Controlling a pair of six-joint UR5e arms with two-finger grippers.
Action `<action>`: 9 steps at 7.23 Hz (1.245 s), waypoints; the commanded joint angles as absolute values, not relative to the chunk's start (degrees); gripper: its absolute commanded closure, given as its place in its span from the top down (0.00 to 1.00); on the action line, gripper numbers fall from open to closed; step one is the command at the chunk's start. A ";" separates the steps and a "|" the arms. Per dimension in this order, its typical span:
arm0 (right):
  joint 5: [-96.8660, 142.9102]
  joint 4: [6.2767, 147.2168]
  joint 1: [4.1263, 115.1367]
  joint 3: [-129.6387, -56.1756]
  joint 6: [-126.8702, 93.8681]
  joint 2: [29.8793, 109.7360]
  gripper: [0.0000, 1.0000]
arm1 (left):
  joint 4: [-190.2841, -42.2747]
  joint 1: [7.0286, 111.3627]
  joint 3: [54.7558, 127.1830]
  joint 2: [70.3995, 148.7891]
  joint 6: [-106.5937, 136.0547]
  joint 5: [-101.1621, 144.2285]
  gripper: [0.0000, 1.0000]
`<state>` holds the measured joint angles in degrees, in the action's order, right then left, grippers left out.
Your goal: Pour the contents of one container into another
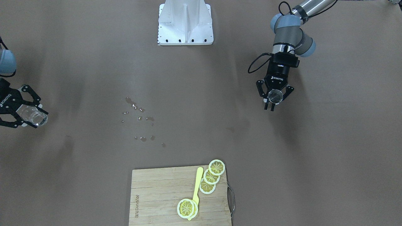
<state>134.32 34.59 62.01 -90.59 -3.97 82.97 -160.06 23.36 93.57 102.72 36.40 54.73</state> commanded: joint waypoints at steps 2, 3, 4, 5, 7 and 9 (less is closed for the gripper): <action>130.69 38.32 58.72 -93.34 -4.04 80.86 0.00 | -159.79 27.14 93.26 112.12 21.42 68.51 0.00; 130.78 41.71 58.36 -93.60 -4.04 78.25 0.00 | -159.26 28.46 92.03 115.11 17.09 72.99 0.00; 130.43 50.62 57.14 -96.56 -3.96 75.44 0.00 | -159.08 29.43 88.80 118.27 16.01 77.65 0.00; 128.34 57.24 55.91 -98.42 -3.08 72.37 0.00 | -159.17 30.66 86.16 121.43 14.87 83.79 0.00; 127.09 64.47 55.02 -98.88 -3.08 68.58 0.00 | -159.17 33.29 81.85 125.66 9.59 92.14 0.00; 126.74 66.62 54.50 -98.79 -3.08 67.85 0.00 | -159.34 35.59 76.85 129.53 8.27 100.77 0.00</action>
